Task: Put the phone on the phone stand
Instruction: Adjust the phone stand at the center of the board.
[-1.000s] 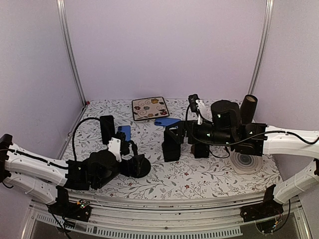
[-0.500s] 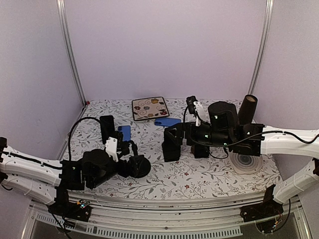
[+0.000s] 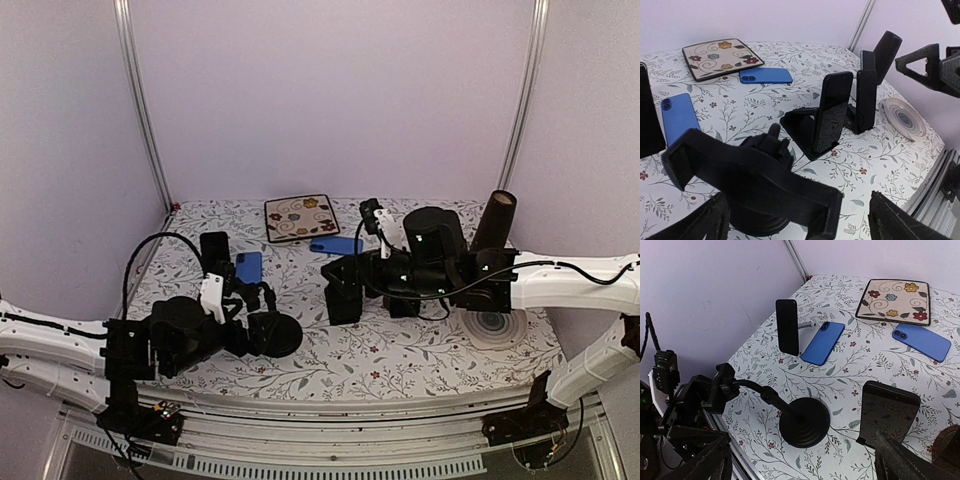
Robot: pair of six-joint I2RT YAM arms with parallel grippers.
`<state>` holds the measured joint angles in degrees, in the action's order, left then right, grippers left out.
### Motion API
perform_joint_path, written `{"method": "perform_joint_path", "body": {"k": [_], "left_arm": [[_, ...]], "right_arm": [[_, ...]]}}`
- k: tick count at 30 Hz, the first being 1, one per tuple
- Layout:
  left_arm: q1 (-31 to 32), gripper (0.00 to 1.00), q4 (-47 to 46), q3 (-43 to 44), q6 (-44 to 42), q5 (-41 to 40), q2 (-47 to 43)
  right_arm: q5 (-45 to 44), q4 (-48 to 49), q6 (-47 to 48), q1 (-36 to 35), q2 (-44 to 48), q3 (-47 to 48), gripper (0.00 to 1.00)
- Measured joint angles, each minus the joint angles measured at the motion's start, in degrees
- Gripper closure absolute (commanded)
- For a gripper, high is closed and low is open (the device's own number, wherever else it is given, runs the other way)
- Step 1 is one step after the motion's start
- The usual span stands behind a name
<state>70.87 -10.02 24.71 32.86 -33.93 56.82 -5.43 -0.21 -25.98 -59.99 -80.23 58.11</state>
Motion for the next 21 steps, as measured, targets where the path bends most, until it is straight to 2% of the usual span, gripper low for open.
{"method": "perform_joint_path", "body": {"k": [12,21], "left_arm": [[-0.39,0.03,10.4,0.42,1.68,4.15,-6.8],[-0.42,0.04,14.93,2.6,0.92,7.91,-13.2]], "right_arm": [[-0.02,0.0,0.35,0.0,0.0,0.13,0.01],[-0.02,0.0,0.37,-0.02,0.0,0.13,0.01]]}}
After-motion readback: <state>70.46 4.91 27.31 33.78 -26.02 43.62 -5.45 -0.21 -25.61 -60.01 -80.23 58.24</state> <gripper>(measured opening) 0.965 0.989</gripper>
